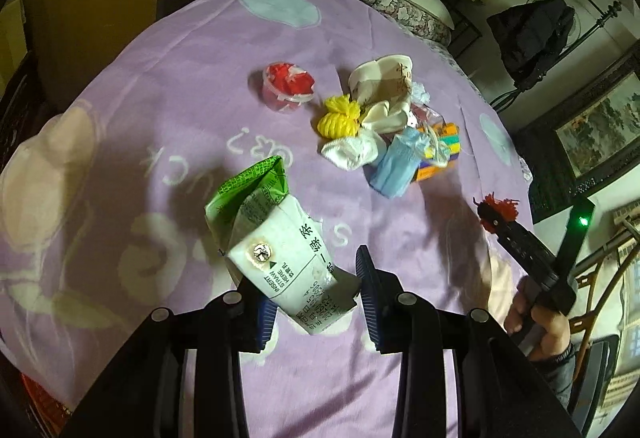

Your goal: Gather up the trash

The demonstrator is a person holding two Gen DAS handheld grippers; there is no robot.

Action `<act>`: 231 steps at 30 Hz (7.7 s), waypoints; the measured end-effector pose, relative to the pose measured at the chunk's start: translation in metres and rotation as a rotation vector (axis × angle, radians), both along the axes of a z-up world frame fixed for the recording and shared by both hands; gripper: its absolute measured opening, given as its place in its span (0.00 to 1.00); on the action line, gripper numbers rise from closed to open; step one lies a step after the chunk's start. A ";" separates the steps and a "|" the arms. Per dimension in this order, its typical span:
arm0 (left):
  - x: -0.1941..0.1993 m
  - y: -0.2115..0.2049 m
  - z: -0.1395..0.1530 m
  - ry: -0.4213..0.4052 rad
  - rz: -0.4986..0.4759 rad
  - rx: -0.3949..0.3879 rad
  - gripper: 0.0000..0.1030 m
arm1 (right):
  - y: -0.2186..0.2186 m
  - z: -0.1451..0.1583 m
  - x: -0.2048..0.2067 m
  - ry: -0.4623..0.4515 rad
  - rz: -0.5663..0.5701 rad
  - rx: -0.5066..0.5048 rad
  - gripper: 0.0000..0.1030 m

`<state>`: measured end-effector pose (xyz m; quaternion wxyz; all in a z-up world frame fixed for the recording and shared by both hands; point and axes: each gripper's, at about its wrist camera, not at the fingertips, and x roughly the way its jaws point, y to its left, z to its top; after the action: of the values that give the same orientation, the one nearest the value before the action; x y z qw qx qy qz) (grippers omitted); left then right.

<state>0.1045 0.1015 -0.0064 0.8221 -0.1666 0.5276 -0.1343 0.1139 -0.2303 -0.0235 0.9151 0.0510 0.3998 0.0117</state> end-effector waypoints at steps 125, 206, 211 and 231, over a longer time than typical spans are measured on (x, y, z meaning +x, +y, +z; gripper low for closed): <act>-0.156 0.144 -0.005 -0.010 0.228 0.069 0.82 | 0.214 0.004 -0.142 0.025 0.467 -0.017 0.89; 0.035 -0.014 -0.048 -0.050 -0.085 0.157 0.24 | 0.101 -0.020 0.092 0.114 0.005 -0.012 0.92; 0.034 -0.007 -0.049 -0.041 -0.079 0.149 0.25 | 0.102 -0.022 0.092 0.133 -0.012 -0.117 0.92; 0.032 -0.018 -0.050 -0.030 -0.101 0.164 0.25 | 0.012 0.006 0.059 0.096 -0.035 0.001 0.92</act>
<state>0.1363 0.0836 -0.0567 0.8328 -0.0698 0.5324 -0.1345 0.1731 -0.2180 -0.0178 0.8949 0.0591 0.4423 -0.0067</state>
